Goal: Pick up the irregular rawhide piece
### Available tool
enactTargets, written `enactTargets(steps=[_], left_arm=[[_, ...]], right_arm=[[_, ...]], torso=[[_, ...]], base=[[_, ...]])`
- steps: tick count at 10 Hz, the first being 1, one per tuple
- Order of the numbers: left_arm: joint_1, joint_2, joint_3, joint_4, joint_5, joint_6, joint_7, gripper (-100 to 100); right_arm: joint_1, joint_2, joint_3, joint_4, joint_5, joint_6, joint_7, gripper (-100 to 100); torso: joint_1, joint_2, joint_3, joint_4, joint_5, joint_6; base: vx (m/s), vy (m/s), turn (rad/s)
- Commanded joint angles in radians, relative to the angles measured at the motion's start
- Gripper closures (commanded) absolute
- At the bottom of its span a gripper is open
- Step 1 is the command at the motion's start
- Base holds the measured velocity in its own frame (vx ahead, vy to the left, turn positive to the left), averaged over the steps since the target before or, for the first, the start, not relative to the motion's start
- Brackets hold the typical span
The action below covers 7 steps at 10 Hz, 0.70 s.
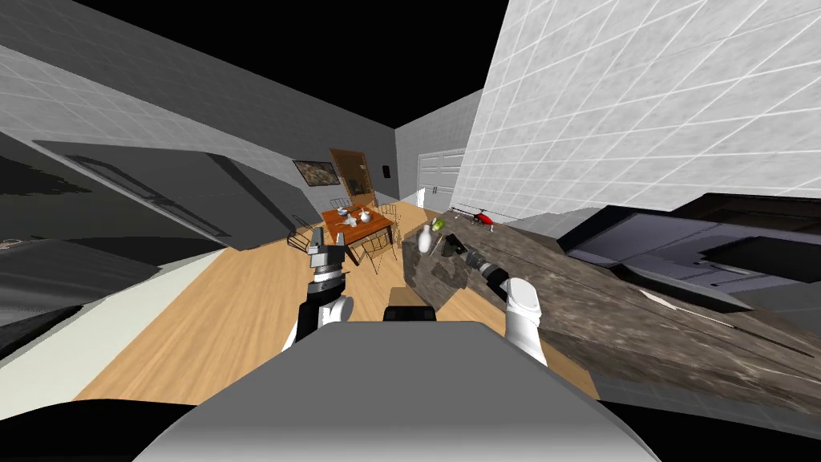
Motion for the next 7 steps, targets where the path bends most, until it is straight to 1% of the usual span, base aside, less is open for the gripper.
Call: enactTargets(steps=[1, 2, 3, 4, 5, 6, 7], left_arm=[[0.0, 0.0, 0.0, 0.0, 0.0, 0.0, 0.0, 0], [0.0, 0.0, 0.0, 0.0, 0.0, 0.0, 0.0, 0], [0.0, 0.0, 0.0, 0.0, 0.0, 0.0, 0.0, 0], [0.0, 0.0, 0.0, 0.0, 0.0, 0.0, 0.0, 0], [0.0, 0.0, 0.0, 0.0, 0.0, 0.0, 0.0, 0], [0.0, 0.0, 0.0, 0.0, 0.0, 0.0, 0.0, 0], [0.0, 0.0, 0.0, 0.0, 0.0, 0.0, 0.0, 0]], right_arm=[[-0.016, 0.002, -0.019, 0.018, 0.05, -0.013, 0.05, -100], [-0.016, 0.002, -0.019, 0.018, 0.06, -0.013, 0.064, -100], [-0.031, 0.003, -0.033, 0.032, 0.1, -0.023, 0.095, -100], [-0.031, 0.003, -0.033, 0.032, 0.104, -0.023, 0.111, -100], [-0.044, 0.004, -0.046, 0.044, 0.145, -0.031, 0.147, -100], [-0.044, 0.004, -0.046, 0.044, 0.145, -0.031, 0.155, -100], [-0.056, 0.005, -0.058, 0.056, 0.183, -0.04, 0.195, -100]], torso=[[0.0, 0.0, 0.0, 0.0, 0.0, 0.0], [0.0, 0.0, 0.0, 0.0, 0.0, 0.0], [0.0, 0.0, 0.0, 0.0, 0.0, 0.0], [0.0, 0.0, 0.0, 0.0, 0.0, -0.001], [0.0, 0.0, 0.0, 0.0, 0.0, 0.0], [0.0, 0.0, 0.0, 0.0, 0.0, 0.0], [0.0, 0.0, 0.0, 0.0, 0.0, 0.0]], base=[[-0.012, -0.036, 0.189], [-0.01, -0.035, 0.125], [-0.008, -0.032, 0.233], [-0.004, -0.032, 0.101], [-0.006, -0.031, 0.147], [-0.006, -0.028, 0.099], [-0.001, -0.031, 0.191]])
